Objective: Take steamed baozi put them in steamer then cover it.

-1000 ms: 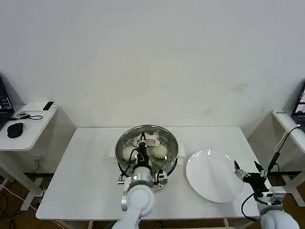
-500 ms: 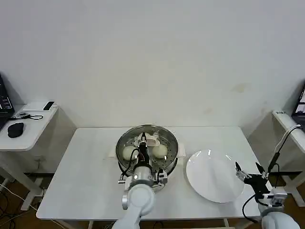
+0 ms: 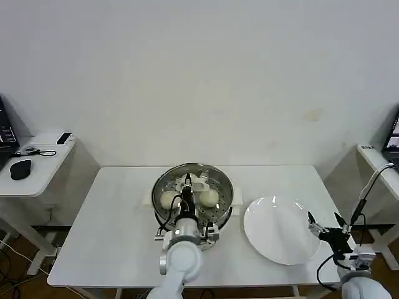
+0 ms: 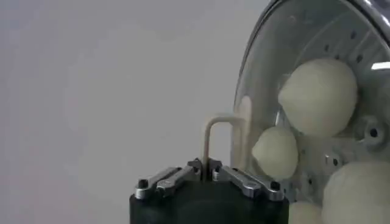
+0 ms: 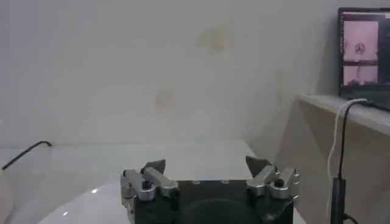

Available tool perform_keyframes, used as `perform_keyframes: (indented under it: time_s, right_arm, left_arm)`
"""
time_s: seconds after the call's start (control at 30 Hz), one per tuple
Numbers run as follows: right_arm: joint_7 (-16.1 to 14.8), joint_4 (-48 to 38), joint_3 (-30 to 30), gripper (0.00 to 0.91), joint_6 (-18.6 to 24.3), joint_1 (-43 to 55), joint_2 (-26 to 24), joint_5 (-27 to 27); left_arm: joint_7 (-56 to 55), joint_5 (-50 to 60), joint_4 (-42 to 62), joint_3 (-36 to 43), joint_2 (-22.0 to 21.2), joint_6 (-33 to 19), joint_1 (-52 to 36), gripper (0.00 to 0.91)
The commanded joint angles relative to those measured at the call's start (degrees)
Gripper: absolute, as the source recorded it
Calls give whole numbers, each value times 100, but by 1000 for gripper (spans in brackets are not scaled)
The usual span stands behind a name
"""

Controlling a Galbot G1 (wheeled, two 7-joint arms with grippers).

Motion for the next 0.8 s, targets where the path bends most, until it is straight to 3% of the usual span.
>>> perform_keyframes:
  time_s: [0.03, 0.3, 0.8]
  right_arm:
    - [3, -20, 7, 907, 12, -7, 4, -15]
    - [3, -40, 6, 907, 8, 20, 2, -15]
    - [0, 37, 27, 907, -74, -13, -70, 113]
  left_arm:
    - [-15, -32, -63, 1, -2, -56, 32, 907]
    - [21, -174, -394, -1, 66, -148, 158, 907]
    - [557, -727, -1640, -160, 625, -220, 592, 907]
